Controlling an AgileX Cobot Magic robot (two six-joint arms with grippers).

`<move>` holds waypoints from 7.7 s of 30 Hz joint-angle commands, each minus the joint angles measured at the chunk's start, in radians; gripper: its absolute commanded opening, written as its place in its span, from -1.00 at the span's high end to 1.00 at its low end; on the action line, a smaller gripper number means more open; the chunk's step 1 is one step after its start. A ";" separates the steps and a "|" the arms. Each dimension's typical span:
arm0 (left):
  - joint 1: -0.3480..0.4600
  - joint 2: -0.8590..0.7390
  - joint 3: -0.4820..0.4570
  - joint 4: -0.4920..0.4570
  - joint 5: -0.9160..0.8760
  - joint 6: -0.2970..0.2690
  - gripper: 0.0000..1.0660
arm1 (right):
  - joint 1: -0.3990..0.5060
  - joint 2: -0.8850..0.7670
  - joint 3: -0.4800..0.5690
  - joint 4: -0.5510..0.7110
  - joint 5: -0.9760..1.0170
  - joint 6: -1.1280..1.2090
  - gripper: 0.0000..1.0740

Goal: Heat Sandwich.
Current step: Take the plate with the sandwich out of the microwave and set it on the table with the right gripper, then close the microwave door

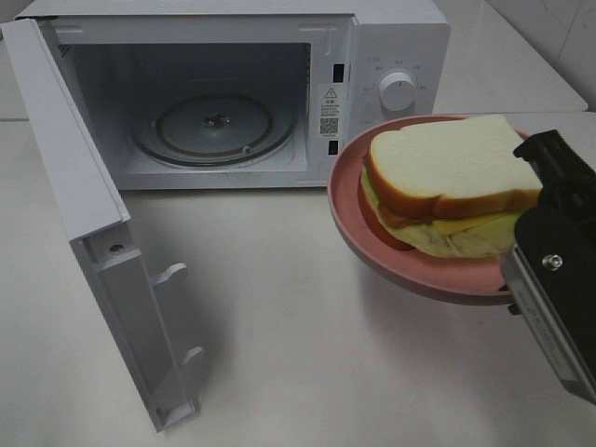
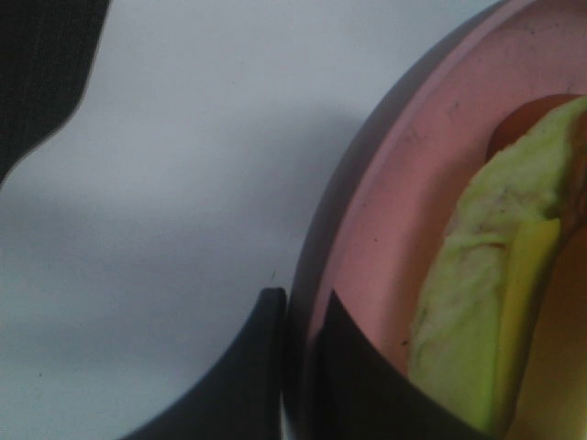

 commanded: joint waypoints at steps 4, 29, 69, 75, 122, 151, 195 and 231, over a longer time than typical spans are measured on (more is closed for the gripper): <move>-0.005 -0.026 0.003 -0.009 -0.011 -0.002 -0.90 | -0.003 -0.038 0.005 -0.115 0.037 0.223 0.99; -0.005 -0.026 0.003 -0.009 -0.011 -0.002 -0.90 | -0.003 -0.038 0.005 -0.349 0.223 1.026 0.99; -0.005 -0.026 0.003 -0.009 -0.011 -0.002 -0.90 | -0.007 0.145 0.005 -0.500 0.256 1.643 0.98; -0.005 -0.026 0.003 -0.009 -0.011 -0.002 -0.90 | -0.028 0.219 0.005 -0.518 0.202 1.679 0.98; -0.005 -0.026 0.003 -0.009 -0.011 -0.002 -0.90 | -0.379 0.652 0.005 -0.818 -0.186 2.012 0.98; -0.005 -0.026 0.003 -0.009 -0.011 -0.002 -0.90 | -0.379 0.785 0.005 -0.858 -0.275 2.059 0.95; -0.005 -0.026 0.003 -0.009 -0.011 -0.002 -0.90 | -0.376 0.179 0.005 -0.091 0.040 1.367 -0.45; -0.005 -0.026 0.003 -0.009 -0.011 -0.002 -0.90 | -0.502 -0.774 0.025 0.036 0.387 1.267 -0.42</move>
